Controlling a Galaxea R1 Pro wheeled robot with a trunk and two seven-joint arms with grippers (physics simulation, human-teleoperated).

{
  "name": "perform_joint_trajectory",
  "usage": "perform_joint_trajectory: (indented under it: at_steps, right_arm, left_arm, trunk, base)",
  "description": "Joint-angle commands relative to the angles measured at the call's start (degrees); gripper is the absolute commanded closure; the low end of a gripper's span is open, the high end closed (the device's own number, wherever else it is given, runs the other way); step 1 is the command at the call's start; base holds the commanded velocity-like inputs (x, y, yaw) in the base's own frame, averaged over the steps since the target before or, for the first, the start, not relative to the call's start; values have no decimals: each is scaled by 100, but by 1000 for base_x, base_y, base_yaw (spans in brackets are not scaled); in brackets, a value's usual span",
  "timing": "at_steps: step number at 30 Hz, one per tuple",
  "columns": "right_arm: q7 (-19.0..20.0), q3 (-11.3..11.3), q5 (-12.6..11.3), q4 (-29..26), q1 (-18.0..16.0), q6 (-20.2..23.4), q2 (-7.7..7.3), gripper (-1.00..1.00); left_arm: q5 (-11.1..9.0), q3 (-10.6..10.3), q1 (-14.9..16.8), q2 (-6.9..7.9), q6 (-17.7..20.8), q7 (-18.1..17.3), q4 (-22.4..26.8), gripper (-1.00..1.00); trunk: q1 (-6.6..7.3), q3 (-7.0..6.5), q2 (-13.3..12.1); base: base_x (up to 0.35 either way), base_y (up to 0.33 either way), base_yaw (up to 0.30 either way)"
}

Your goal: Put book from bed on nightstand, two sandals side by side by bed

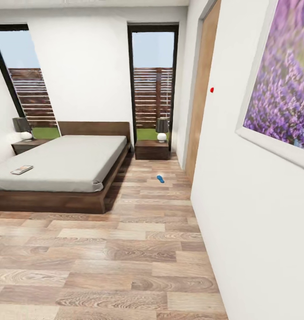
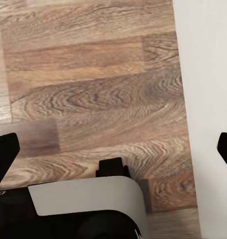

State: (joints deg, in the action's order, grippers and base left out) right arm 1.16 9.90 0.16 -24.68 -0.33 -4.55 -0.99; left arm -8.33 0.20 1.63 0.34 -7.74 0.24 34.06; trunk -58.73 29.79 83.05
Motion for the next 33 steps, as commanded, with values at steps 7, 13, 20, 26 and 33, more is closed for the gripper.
perform_joint_trajectory:
  at_steps: [7,13,20,26,33]
  right_arm:
    - [11,20,2,5,-2,-19,2,-100]
    - [10,20,-5,3,-2,-19,2,-100]
    - [9,20,-9,0,-2,-19,2,-100]
    - [12,20,-15,3,-2,-19,-5,-100]
    - [12,20,-16,1,-2,-19,-6,-100]
  left_arm:
    - [-55,-11,4,1,-17,2,-5,-100]
    - [-55,-11,3,1,-17,2,-5,-100]
    - [-55,-11,4,-1,-17,2,-5,-100]
    - [-55,-11,4,-5,-17,2,-5,-100]
    - [-55,-11,4,0,-17,2,-5,-100]
  trunk:
    - [0,5,3]
    - [0,5,3]
    - [0,5,3]
    - [0,5,3]
    - [0,5,3]
  base:
    - [8,-6,280]
    - [0,0,280]
    - [0,0,280]
    - [0,0,161]
    - [67,-63,17]
